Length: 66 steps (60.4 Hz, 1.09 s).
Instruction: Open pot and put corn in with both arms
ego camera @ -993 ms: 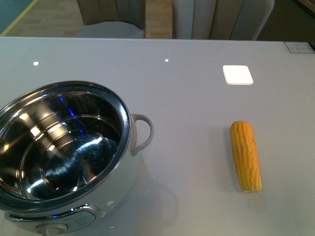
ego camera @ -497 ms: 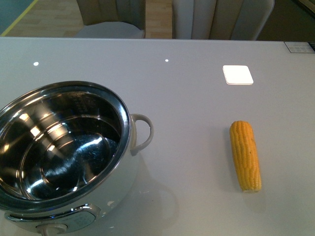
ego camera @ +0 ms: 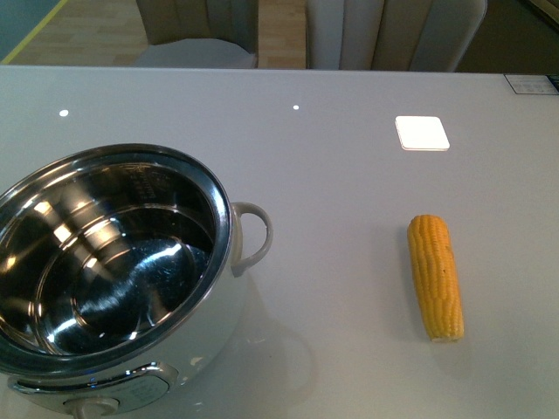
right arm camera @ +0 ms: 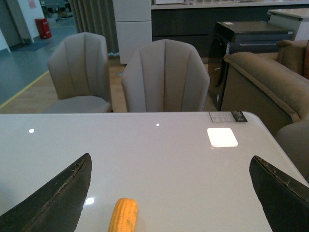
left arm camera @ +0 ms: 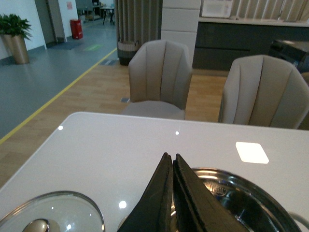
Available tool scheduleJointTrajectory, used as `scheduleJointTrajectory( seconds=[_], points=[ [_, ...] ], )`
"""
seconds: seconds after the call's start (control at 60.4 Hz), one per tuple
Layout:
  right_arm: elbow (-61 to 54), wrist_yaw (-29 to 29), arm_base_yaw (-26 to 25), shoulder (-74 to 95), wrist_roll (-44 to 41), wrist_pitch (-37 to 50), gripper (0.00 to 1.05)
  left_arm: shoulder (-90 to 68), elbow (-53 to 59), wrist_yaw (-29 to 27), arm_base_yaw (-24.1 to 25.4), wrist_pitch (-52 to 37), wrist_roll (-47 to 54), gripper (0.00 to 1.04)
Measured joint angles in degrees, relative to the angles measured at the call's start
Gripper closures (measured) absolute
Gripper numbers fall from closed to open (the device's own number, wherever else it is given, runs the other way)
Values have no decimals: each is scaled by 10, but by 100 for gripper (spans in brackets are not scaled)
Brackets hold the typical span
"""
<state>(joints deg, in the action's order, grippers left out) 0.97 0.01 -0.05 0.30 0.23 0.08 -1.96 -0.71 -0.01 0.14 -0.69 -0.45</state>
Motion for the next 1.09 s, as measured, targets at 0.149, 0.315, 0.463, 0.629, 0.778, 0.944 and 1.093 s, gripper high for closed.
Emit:
scheduleJointTrajectory(
  seconds=[0.149, 0.315, 0.463, 0.629, 0.778, 0.944, 1.093],
  points=[
    [0, 0, 0, 0, 0, 0, 9, 16, 0, 0, 0, 5, 0, 101],
    [0, 0, 0, 0, 0, 0, 9, 16, 0, 0, 0, 6, 0, 101],
    [0, 0, 0, 0, 0, 0, 9, 16, 0, 0, 0, 7, 0, 82],
    [0, 0, 0, 0, 0, 0, 9, 16, 0, 0, 0, 7, 0, 52],
    [0, 0, 0, 0, 0, 0, 9, 16, 0, 0, 0, 7, 0, 24],
    [73, 40, 7, 105, 61, -177, 9, 16, 0, 0, 0, 7, 1, 7],
    [103, 24, -10, 238, 94, -256, 9, 16, 0, 0, 0, 7, 1, 7]
  ],
)
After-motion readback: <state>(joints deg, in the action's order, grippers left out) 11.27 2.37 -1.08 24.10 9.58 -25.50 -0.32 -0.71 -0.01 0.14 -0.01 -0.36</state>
